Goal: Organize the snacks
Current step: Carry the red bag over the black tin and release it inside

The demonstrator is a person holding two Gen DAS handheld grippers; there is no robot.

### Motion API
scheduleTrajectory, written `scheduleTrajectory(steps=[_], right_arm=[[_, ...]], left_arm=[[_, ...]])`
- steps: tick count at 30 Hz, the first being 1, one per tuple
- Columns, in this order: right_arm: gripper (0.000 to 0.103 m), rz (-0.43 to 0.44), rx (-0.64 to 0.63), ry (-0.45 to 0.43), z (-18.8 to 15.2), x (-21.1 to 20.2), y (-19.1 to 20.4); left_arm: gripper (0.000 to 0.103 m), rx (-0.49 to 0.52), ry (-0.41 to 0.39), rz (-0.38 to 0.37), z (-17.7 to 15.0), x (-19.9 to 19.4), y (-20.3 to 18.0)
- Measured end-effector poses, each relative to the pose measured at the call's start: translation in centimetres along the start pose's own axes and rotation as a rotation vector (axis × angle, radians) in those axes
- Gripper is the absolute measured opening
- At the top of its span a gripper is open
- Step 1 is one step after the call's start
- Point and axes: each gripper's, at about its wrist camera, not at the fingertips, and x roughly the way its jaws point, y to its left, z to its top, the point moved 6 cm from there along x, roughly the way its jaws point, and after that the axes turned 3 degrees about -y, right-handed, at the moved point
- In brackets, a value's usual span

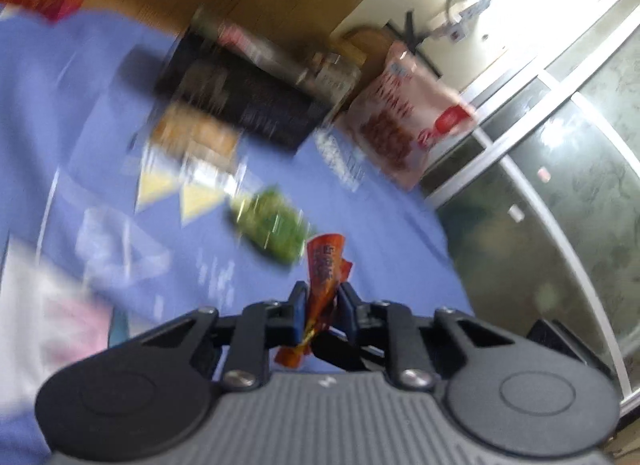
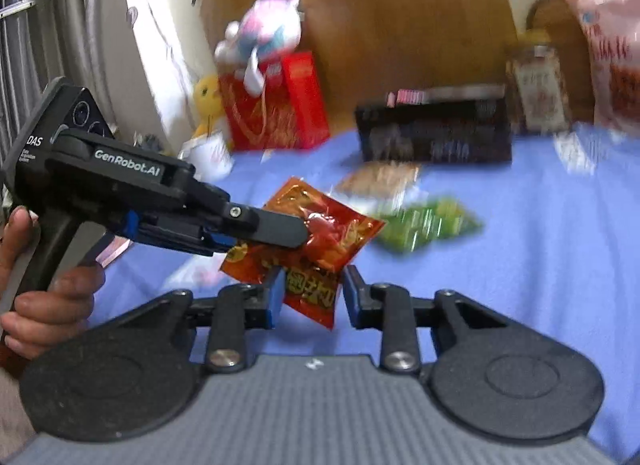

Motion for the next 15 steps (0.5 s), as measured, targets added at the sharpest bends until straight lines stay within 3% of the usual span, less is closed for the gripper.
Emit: scheduleTrajectory(steps=[8,10,12,15], right_arm=[[0.034,-0.094,-0.096,-0.173,10.8,5.5,-3.9],[0.033,-0.109,-0.098,-0.174,12.8,8.1,-5.6],[0.019,-0.119,-0.104,-0.151,14.1,11.2,-7.1],[0.019,-0.150,-0.143,-0.097,14.5,15.6,-8.7]], left_arm=[[0.017,0.108,-0.151,-0.022,13.5,3.7,-2.2],[0.017,0.109,-0.169,0.000,16.5,5.6,-1.1],[0.018,0.101,-0.169,0.027,18.8,7.6,0.6],[0.019,0.065,-0.148,0.069,20.9,10.7,3.7]])
